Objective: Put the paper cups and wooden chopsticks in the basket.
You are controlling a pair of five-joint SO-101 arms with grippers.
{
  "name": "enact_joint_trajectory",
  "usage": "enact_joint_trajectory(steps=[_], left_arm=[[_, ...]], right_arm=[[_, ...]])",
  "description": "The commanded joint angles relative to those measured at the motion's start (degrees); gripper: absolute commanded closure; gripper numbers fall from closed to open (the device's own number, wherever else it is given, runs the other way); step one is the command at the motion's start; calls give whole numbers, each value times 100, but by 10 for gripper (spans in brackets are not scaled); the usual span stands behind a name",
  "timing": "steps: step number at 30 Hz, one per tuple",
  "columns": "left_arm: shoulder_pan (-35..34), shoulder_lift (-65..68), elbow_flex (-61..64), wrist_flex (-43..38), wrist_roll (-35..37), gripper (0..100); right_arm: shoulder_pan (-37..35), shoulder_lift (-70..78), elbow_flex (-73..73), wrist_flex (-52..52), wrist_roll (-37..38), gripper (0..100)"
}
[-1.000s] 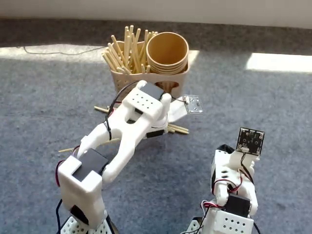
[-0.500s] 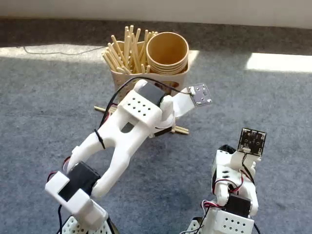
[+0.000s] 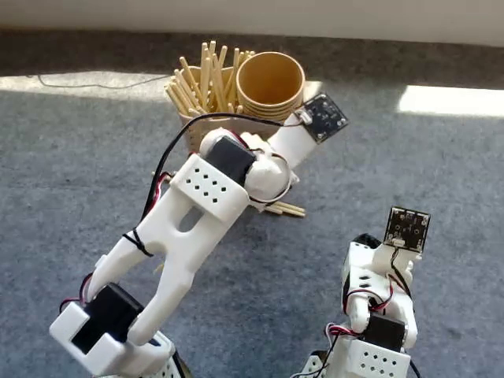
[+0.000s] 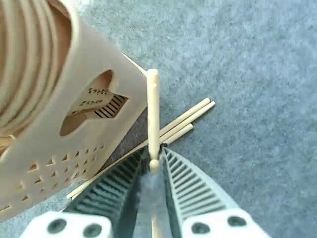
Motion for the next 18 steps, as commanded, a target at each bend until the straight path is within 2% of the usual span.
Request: enact_joint_trajectory(steps=[1, 7, 18], left_arm=[[75, -470, -119, -185, 316, 993], [40, -1024, -119, -325, 633, 993], [22, -2457, -127, -826, 633, 993]], right_arm=[[66, -48, 787, -180, -9, 993], [66, -48, 787, -180, -9, 993], [66, -48, 787, -180, -9, 993]])
